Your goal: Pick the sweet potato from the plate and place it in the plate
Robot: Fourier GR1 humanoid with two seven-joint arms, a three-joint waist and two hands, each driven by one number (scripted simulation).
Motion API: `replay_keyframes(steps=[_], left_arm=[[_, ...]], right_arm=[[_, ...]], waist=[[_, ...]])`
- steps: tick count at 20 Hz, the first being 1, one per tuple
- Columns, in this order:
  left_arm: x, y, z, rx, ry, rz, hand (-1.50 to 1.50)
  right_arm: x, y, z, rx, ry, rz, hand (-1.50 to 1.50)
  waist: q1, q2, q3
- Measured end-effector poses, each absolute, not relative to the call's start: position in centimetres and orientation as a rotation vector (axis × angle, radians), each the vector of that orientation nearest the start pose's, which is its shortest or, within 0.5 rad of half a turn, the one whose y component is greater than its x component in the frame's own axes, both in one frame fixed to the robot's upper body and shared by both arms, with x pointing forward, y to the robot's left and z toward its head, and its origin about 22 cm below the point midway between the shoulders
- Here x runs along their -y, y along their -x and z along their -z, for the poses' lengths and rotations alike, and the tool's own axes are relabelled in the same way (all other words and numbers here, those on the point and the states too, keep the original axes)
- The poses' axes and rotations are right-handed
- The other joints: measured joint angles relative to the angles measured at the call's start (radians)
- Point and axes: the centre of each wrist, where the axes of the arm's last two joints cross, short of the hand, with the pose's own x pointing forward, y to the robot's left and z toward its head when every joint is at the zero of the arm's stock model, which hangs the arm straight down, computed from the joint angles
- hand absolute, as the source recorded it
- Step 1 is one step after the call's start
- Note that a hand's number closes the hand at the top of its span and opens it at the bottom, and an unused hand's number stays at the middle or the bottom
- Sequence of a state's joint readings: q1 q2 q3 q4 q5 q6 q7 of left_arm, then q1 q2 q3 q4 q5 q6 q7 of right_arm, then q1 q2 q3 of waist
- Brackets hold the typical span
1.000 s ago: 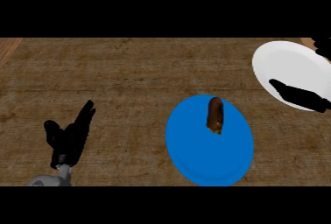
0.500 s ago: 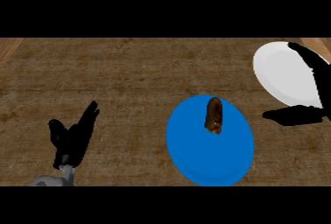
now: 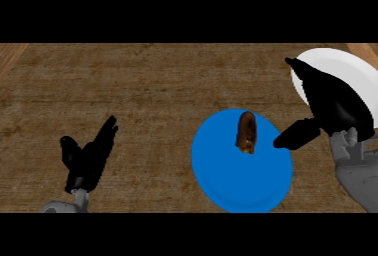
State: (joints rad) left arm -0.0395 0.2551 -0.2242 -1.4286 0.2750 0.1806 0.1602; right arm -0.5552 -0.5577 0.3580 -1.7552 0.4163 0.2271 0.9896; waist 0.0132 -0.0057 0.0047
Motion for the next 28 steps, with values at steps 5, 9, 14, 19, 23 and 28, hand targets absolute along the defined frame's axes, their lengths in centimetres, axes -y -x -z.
replay_keyframes(steps=[5, 9, 14, 19, 23, 28], left_arm=[[-23.8, -24.3, 2.1, 1.263, -0.001, 0.019, 0.0], [-24.0, -24.2, 2.1, 1.267, -0.001, 0.018, 0.0], [-23.8, -23.9, 2.0, 1.263, -0.009, 0.011, 0.0], [-23.9, -24.0, 2.2, 1.262, -0.01, 0.013, 0.0], [-23.9, -23.8, 1.9, 1.26, -0.017, 0.013, 0.0], [-24.7, -23.7, 1.8, 1.252, -0.006, 0.015, 0.0]], right_arm=[[16.7, -30.5, -16.6, 1.083, 0.934, -0.924, -1.5], [15.3, -31.3, -15.0, 1.027, 0.93, -0.94, -1.5], [14.2, -31.5, -13.2, 0.979, 0.88, -0.944, -1.5], [13.4, -31.5, -11.4, 0.953, 0.867, -0.951, -1.5], [12.9, -31.6, -10.8, 0.933, 0.9, -0.964, -1.5], [13.5, -31.7, -9.7, 0.879, 0.96, -0.979, -1.5]], waist=[[-0.002, 0.001, 0.001], [-0.002, 0.001, 0.001], [-0.006, 0.001, 0.0], [-0.009, 0.0, 0.002], [-0.008, 0.0, 0.001], [-0.01, 0.001, 0.0]])
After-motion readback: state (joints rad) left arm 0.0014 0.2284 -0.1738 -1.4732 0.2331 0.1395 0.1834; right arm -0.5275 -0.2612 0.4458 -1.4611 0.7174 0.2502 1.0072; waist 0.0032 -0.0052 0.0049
